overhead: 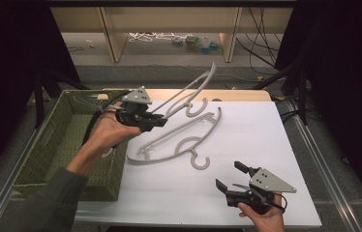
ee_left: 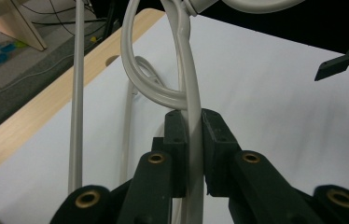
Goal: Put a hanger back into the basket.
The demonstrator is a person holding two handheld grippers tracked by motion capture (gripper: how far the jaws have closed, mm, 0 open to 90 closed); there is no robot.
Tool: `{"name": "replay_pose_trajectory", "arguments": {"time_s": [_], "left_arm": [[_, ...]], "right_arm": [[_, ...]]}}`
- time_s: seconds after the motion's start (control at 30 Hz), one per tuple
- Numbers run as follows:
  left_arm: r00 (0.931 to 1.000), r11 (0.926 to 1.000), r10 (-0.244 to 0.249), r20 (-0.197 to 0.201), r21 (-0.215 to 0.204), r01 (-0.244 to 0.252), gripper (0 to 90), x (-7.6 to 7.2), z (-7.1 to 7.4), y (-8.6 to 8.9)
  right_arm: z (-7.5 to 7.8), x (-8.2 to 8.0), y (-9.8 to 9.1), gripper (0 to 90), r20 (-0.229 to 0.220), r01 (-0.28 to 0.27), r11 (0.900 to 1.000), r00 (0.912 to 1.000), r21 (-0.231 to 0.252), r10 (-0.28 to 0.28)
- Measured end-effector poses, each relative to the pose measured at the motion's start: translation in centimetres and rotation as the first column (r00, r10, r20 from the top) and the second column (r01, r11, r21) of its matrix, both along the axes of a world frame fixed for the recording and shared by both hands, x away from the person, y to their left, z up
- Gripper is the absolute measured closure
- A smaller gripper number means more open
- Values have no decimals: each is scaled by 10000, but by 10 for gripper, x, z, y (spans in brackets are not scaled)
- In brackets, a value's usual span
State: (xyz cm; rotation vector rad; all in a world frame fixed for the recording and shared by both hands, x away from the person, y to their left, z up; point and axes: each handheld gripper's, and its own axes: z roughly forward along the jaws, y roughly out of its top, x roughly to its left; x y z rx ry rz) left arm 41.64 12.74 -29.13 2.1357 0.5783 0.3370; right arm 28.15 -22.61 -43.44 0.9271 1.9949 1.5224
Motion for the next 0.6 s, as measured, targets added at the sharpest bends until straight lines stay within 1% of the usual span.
{"name": "replay_pose_trajectory", "arguments": {"time_s": [0.1, 0.13, 0.17, 0.2, 0.23, 0.27, 0.3, 0.33, 0.37, 0.4, 0.43, 0.47, 0.5, 0.53, 0.57, 0.6], "left_arm": [[9997, 9999, 96, 208, 113, -98, 816, -5, 10, 14], [9996, 9998, 152, 253, 128, -155, 816, -6, 13, 18], [9992, 9997, 187, 353, 149, -192, 816, -8, 15, 23], [9988, 9996, 276, 408, 77, -279, 816, -10, 17, 26], [9984, 9995, 304, 483, 92, -309, 816, -12, 19, 30], [9983, 9994, 316, 489, 120, -322, 816, -14, 21, 36], [9982, 9992, 389, 460, -18, -389, 816, -15, 21, 40], [9982, 9991, 408, 449, 49, -411, 816, -17, 21, 46], [9979, 9988, 475, 443, 74, -479, 816, -19, 20, 52], [9973, 9980, 590, 442, 188, -599, 816, -21, 19, 58], [9968, 9976, 644, 473, 241, -656, 815, -23, 17, 64], [9964, 9969, 757, 389, 163, -764, 816, -25, 16, 69], [9960, 9966, 805, 385, 145, -811, 816, -26, 14, 76], [9949, 9956, 921, 417, 132, -927, 816, -27, 13, 82], [9942, 9948, 1004, 380, 128, -1009, 816, -29, 11, 87], [9922, 9929, 1185, 389, 11, -1187, 816, -30, 9, 92]], "right_arm": [[0, 0, 0, 159, -11, 5, 10000, 10000, -3, -5], [1, -1, -1, 159, -194, -35, 9998, 9998, -195, 31], [1, 0, -1, 159, -198, -32, 9998, 9998, -213, 28], [-1, 1, 1, 159, -25, -45, 10000, 10000, 75, 45], [-1, 1, 1, 159, -25, -45, 10000, 10000, 75, 45], [0, 0, -1, 159, -122, -1, 9999, 9999, -146, -1], [0, 0, -1, 159, -121, -4, 9999, 9999, -154, 2], [0, 0, -2, 159, -136, -7, 9998, 9999, -189, 5], [-1, 1, 0, 159, -36, -84, 9999, 10000, 62, 84], [-1, 1, 0, 159, -29, -82, 9999, 10000, 64, 82], [-1, 1, 0, 159, -17, -87, 9999, 10000, 55, 88], [0, 1, -1, 159, -98, -7, 9999, 10000, -133, 6], [-2, 2, 1, 159, -9, -87, 9999, 10000, 140, 87], [-2, 1, 1, 159, -54, 2, 10000, 10000, -25, -2], [-2, 1, 1, 159, -66, 21, 10000, 10000, -55, -21], [-2, 1, 1, 159, -101, 3, 10000, 9999, -77, -4]]}}
